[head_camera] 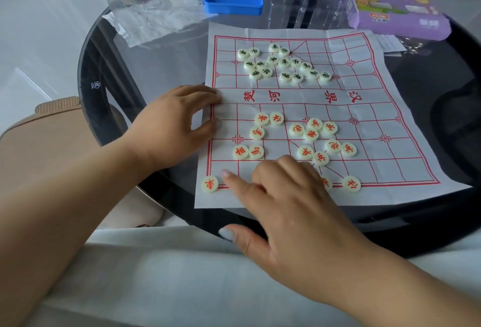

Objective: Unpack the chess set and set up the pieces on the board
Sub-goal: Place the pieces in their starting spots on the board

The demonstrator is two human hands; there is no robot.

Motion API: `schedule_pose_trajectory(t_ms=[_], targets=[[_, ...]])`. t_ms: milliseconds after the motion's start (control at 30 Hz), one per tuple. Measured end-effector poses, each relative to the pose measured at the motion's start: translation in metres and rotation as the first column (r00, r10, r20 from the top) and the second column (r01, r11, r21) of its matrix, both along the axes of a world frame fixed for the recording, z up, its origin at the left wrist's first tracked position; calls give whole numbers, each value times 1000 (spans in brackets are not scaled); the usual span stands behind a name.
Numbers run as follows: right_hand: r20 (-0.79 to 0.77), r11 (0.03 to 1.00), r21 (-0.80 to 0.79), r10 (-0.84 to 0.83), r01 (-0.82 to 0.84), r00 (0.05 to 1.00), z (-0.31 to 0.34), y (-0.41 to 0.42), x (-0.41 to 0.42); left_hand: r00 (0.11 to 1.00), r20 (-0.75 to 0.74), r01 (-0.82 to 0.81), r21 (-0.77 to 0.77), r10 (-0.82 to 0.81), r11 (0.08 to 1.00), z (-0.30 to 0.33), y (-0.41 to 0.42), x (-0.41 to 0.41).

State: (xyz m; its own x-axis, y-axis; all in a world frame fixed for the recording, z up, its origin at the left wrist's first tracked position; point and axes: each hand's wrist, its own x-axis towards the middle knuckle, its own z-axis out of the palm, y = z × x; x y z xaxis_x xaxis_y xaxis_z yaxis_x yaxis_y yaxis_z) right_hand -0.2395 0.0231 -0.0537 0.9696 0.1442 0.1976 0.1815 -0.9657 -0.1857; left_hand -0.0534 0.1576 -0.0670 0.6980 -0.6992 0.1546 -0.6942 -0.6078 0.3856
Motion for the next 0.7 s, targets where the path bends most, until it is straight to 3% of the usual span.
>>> schedule_pose_trajectory(t_ms=[167,500,700], targets=[[90,982,120,-155,144,984,7,-35,0,1000,-27,-2,12,3,1000,1,-1,-1],[86,927,210,-334,311,939,19,-75,6,999,-36,-7,6,7,1000,2,-2,-1],[20,947,208,-255,245,967,11,-51,30,1000,-24,-15,13,15,1000,2,-1,-1]])
